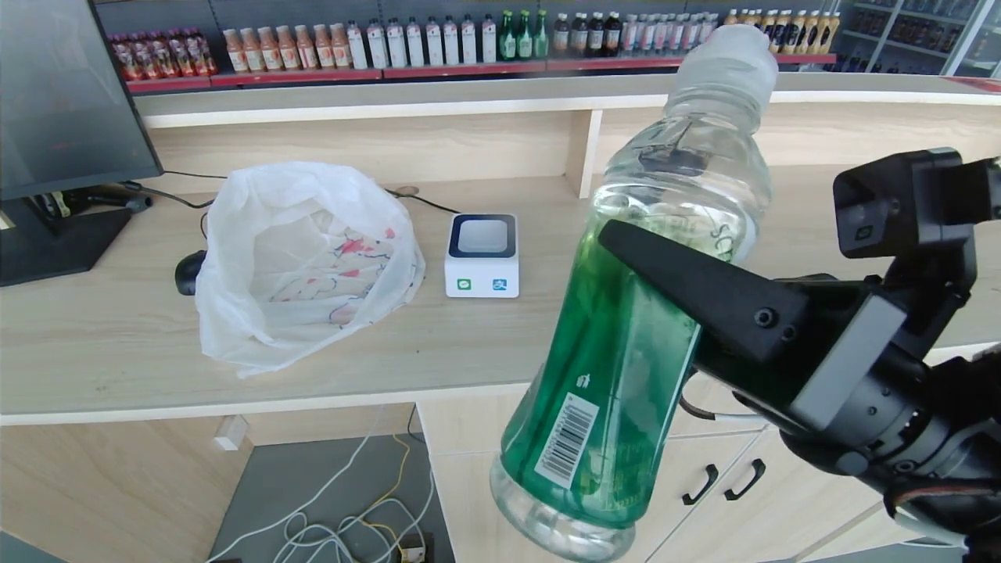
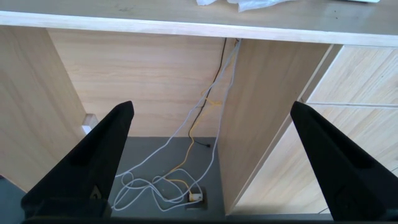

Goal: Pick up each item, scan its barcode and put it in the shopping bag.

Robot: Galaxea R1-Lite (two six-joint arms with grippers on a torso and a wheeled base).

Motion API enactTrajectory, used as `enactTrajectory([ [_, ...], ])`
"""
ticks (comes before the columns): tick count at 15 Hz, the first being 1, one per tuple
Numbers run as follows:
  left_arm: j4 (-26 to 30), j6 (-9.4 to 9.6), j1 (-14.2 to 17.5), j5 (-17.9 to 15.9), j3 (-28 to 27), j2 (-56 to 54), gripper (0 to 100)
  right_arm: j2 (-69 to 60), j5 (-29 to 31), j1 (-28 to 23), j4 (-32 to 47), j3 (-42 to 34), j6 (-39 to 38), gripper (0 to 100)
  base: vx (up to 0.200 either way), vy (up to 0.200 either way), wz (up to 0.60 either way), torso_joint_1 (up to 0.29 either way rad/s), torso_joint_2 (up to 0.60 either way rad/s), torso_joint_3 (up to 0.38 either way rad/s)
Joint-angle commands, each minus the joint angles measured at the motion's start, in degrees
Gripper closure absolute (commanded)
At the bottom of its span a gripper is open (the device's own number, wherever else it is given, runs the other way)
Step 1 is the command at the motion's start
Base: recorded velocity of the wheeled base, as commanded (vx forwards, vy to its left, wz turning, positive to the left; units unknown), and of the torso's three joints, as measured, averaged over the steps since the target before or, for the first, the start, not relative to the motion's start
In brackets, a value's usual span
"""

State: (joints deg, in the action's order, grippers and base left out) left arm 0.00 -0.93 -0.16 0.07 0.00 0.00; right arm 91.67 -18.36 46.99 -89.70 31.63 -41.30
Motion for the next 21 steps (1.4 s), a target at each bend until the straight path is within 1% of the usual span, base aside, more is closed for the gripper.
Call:
enactTrajectory([
  [1, 0.00, -0.04, -0.02, 0.01, 0.00, 0.09, 0, 4.13, -0.10, -1.29, -0.30, 4.22, -2.38, 100, 0.000, 0.000, 0.00, 0.000, 0.00, 0.000],
  [3, 0.00, -0.04, -0.02, 0.01, 0.00, 0.09, 0, 4.30, -0.10, -1.47, -0.30, 6.86, -5.72, 100, 0.000, 0.000, 0.00, 0.000, 0.00, 0.000],
  [9, 0.00, -0.04, -0.02, 0.01, 0.00, 0.00, 0, 4.22, -0.10, -1.73, -0.30, 7.04, -13.01, 100, 0.000, 0.000, 0.00, 0.000, 0.00, 0.000],
  [13, 0.00, -0.04, -0.02, 0.01, 0.00, 0.00, 0, 4.22, -0.10, -3.31, -0.30, 7.21, -14.07, 100, 0.000, 0.000, 0.00, 0.000, 0.00, 0.000],
  [15, 0.00, -0.04, -0.02, 0.01, 0.00, 0.09, 0, 4.13, -0.10, -4.10, -0.30, 7.30, -15.83, 100, 0.000, 0.000, 0.00, 0.000, 0.00, 0.000],
  [21, 0.00, -0.04, -0.02, 0.01, 0.00, 0.09, 0, 3.86, -0.10, -4.10, -0.30, 7.92, -16.53, 100, 0.000, 0.000, 0.00, 0.000, 0.00, 0.000],
])
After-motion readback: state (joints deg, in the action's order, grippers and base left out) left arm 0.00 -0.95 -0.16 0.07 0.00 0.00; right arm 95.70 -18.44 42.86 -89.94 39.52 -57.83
